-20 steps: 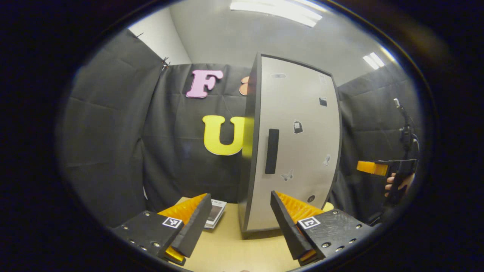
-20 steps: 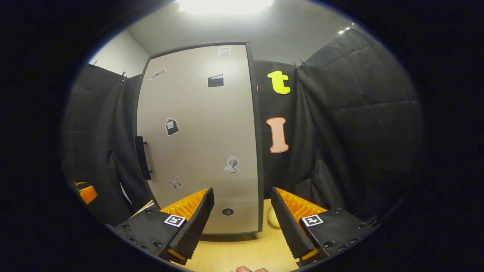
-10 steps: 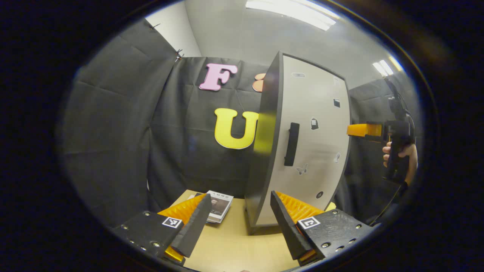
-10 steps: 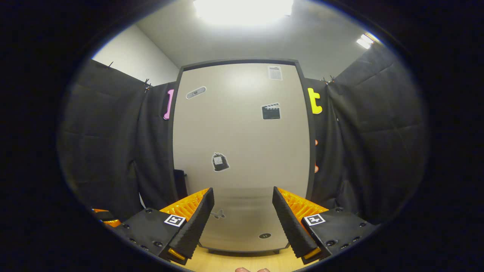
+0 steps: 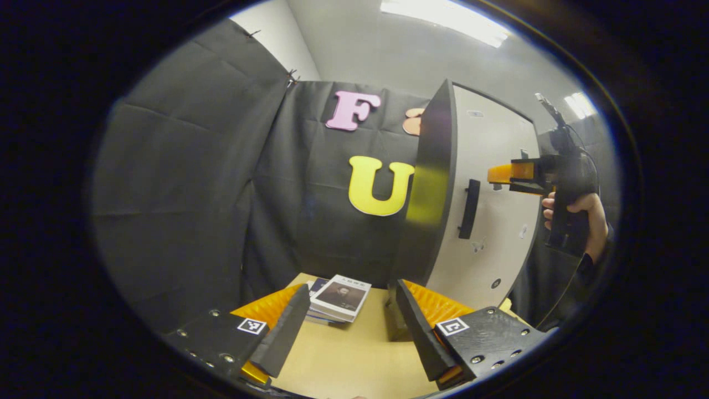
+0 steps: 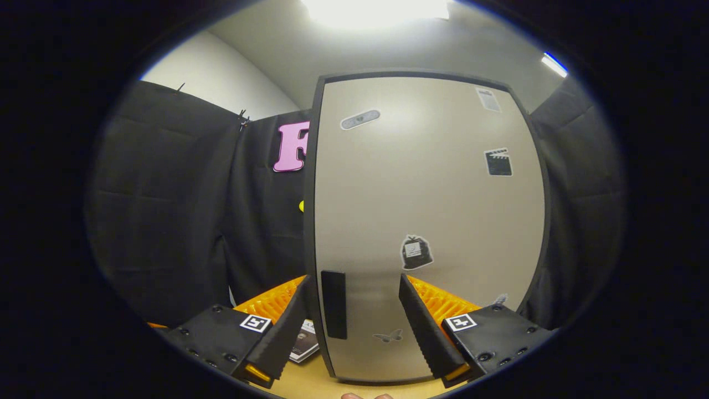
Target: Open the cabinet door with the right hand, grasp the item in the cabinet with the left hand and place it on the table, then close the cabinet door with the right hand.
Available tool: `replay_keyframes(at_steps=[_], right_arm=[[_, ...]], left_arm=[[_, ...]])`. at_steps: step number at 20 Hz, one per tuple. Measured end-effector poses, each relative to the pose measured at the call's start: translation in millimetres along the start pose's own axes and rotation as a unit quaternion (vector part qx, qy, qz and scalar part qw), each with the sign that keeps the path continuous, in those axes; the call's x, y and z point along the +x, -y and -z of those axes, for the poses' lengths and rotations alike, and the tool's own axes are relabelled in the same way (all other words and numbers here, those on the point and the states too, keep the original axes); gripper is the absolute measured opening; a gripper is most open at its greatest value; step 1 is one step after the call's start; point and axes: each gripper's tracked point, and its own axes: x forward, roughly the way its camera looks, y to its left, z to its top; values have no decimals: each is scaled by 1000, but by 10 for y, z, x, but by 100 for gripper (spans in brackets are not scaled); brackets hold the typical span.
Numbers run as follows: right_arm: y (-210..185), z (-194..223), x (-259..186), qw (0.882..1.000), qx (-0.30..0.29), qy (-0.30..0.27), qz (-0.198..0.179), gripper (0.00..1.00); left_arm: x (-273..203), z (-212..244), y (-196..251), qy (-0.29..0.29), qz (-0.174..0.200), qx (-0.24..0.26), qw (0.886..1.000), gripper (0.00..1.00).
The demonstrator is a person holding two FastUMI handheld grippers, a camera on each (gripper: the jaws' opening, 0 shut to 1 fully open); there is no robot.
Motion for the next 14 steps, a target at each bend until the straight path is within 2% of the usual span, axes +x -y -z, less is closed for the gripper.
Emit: replay_keyframes(at_steps=[1,2,4,5,6,8,9,10,11,12,13,14], right_arm=[[-77,62,87,1000,7,-5,-2,94],[-128,129,174,1000,14,-13,2,98],[-156,239,342,999,16,-26,12,98],[-110,269,441,999,12,-29,23,98],[-99,292,507,999,9,-31,33,99],[-156,397,567,998,10,-35,48,99],[-120,402,596,998,13,-38,50,94],[-80,398,607,998,15,-40,54,96],[-35,402,637,997,15,-43,60,84],[-42,409,640,997,16,-45,62,76],[-106,432,650,997,17,-48,59,61],[-132,445,650,997,16,-52,58,57]], left_arm=[[-13,19,-94,0,-7,-3,1000,92],[-17,71,-186,-3,-13,-6,1000,92],[-33,216,-394,-19,-31,-13,999,95],[-41,302,-497,-26,-39,-15,999,92],[-45,358,-584,-32,-48,-17,998,95],[-86,427,-736,-40,-60,-22,997,95],[-100,447,-799,-42,-66,-25,997,92],[-117,456,-852,-43,-70,-28,996,95],[-120,467,-892,-44,-72,-33,996,95],[-126,470,-912,-45,-74,-36,996,95],[-122,465,-929,-45,-74,-38,995,95],[-142,440,-942,-45,-74,-38,996,92]])
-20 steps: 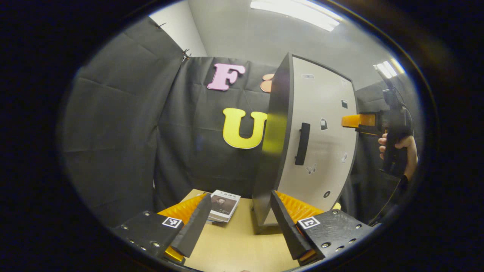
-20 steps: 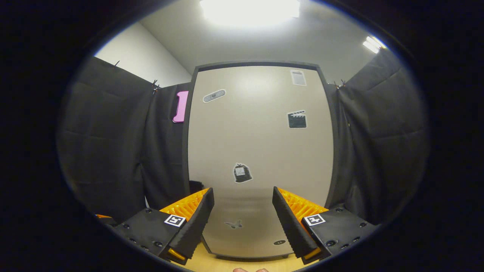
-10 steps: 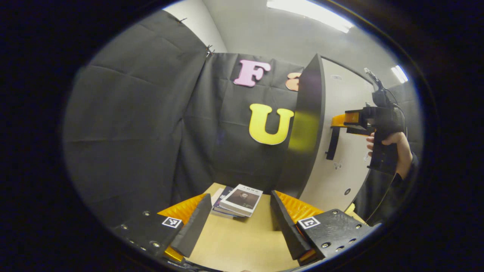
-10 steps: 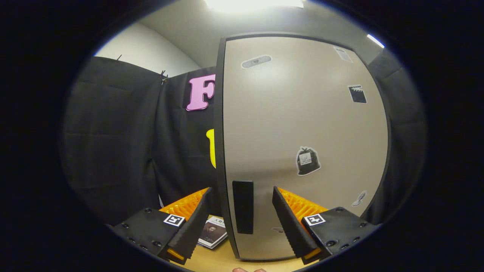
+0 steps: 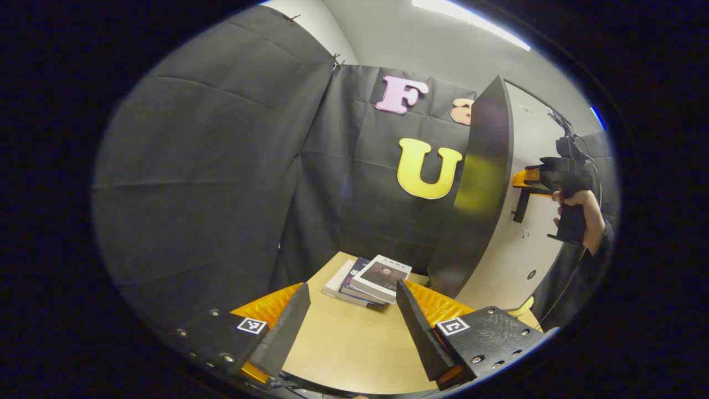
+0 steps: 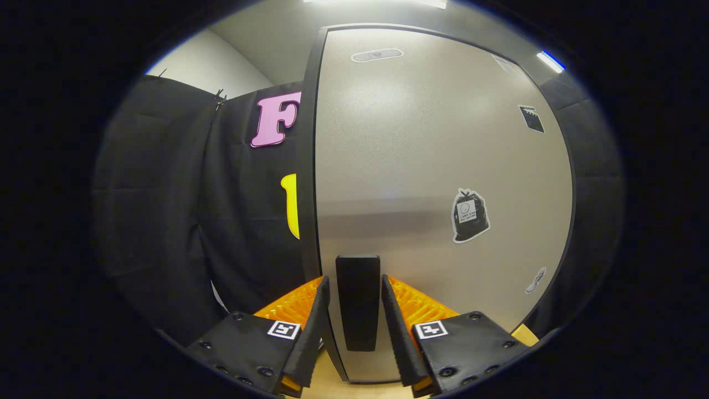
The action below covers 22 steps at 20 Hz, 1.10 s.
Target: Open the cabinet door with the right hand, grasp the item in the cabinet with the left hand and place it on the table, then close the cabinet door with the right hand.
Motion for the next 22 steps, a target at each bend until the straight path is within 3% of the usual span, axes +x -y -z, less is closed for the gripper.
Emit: replay_keyframes(at_steps=[1,2,3,5,7,8,10,11,15,22], right_arm=[[2,9,6,1000,-6,-2,0,51],[77,14,-1,1000,-15,-2,18,56],[95,-1,-12,1000,-10,0,20,43],[82,16,23,1000,-4,-1,17,33],[93,16,8,1000,-10,-2,14,36],[82,13,10,1000,-16,2,12,29],[84,21,5,1000,-21,8,9,30],[79,27,1,1000,-22,9,2,23],[67,37,-1,999,-33,2,-26,10],[54,21,-149,998,-32,14,-53,10]], left_arm=[[-14,5,11,1,2,1,1000,92],[-24,-5,24,2,4,3,1000,92],[-19,1,32,2,6,6,1000,92],[-36,12,54,-1,12,11,1000,92],[-64,8,97,-4,18,16,1000,92],[-72,4,124,-5,21,20,1000,92],[-108,78,202,-8,17,41,999,92],[-128,96,250,-8,18,49,999,92],[-213,132,447,-11,38,39,998,95],[-310,96,625,-9,50,51,997,92]])
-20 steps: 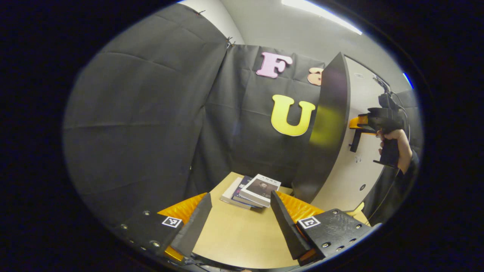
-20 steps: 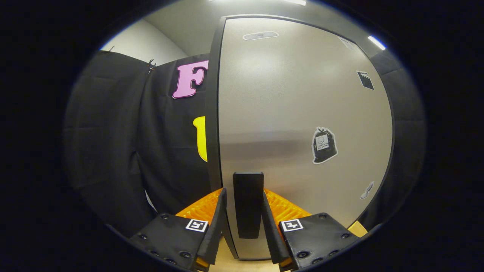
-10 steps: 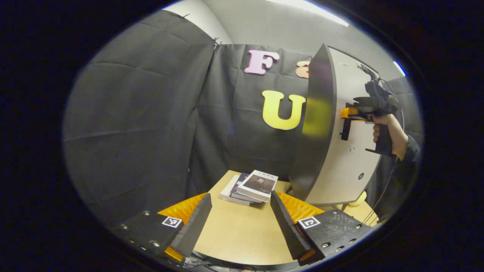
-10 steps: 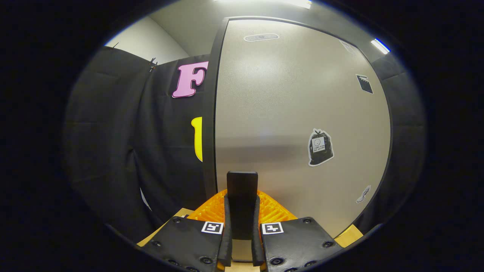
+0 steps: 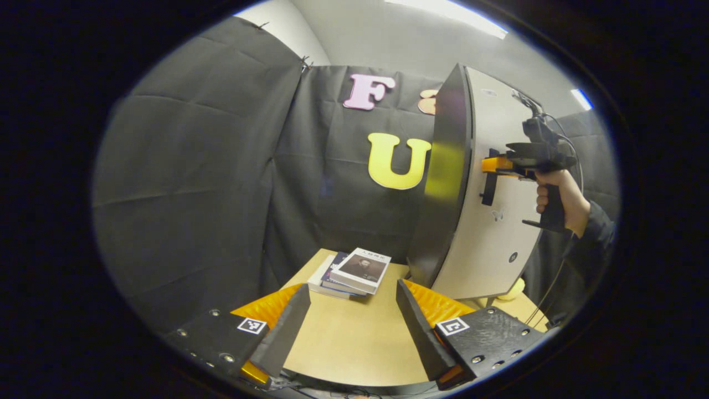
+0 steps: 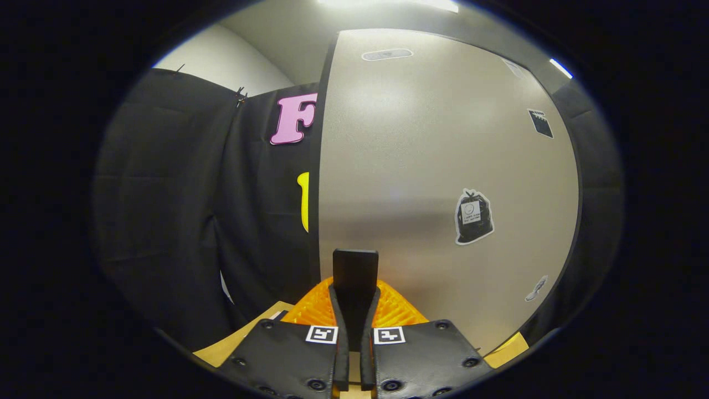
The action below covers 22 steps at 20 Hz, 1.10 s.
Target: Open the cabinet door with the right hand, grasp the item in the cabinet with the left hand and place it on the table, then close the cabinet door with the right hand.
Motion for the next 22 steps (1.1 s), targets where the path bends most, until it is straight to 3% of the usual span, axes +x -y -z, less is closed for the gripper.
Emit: replay_keyframes(at_steps=[5,14,15,16,22], right_arm=[[-60,-45,-242,999,-4,5,-40,10],[-4,-101,-784,996,5,-12,-88,10],[10,-127,-855,996,7,-13,-90,10],[39,-138,-912,996,7,-14,-90,10],[238,-123,-1190,996,11,-26,-85,10]], left_arm=[[-37,80,136,-7,5,-1,1000,95],[-11,45,643,-4,50,11,999,95],[-10,30,704,-3,55,10,998,92],[-5,24,761,-3,61,10,998,99],[36,130,1049,-12,93,15,996,95]])
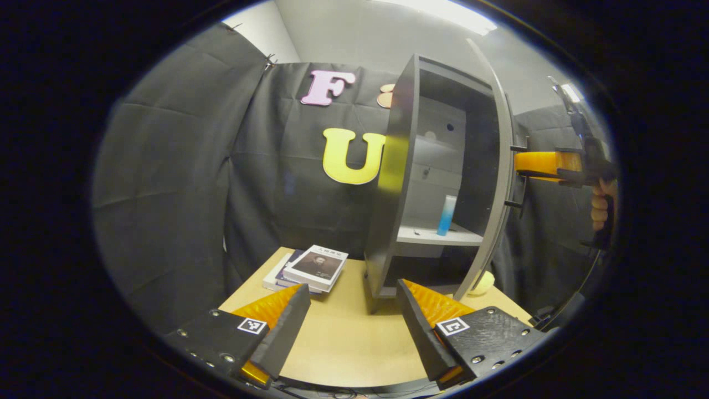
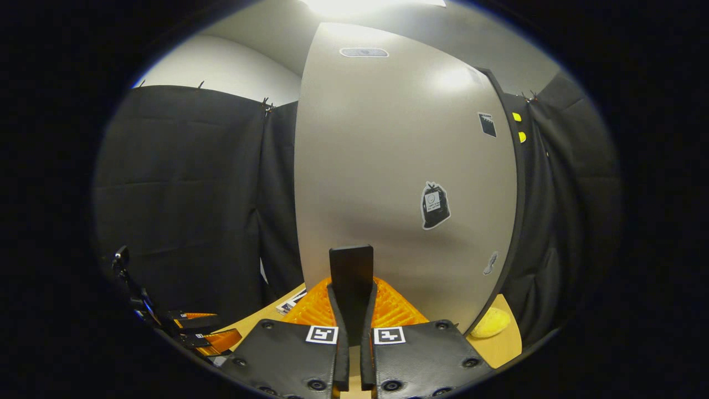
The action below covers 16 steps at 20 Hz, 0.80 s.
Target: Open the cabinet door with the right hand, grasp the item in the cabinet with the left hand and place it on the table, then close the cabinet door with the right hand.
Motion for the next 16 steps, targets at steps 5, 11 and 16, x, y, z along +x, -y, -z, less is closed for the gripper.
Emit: replay_keyframes(at_steps=[5,11,16], right_arm=[[132,35,-216,1000,10,2,11,9],[339,61,-473,999,28,0,35,9],[470,89,-745,997,40,8,61,9]], left_arm=[[85,23,232,-5,26,11,1000,95],[186,42,462,-10,52,23,998,95],[262,88,674,-18,77,34,996,97]])
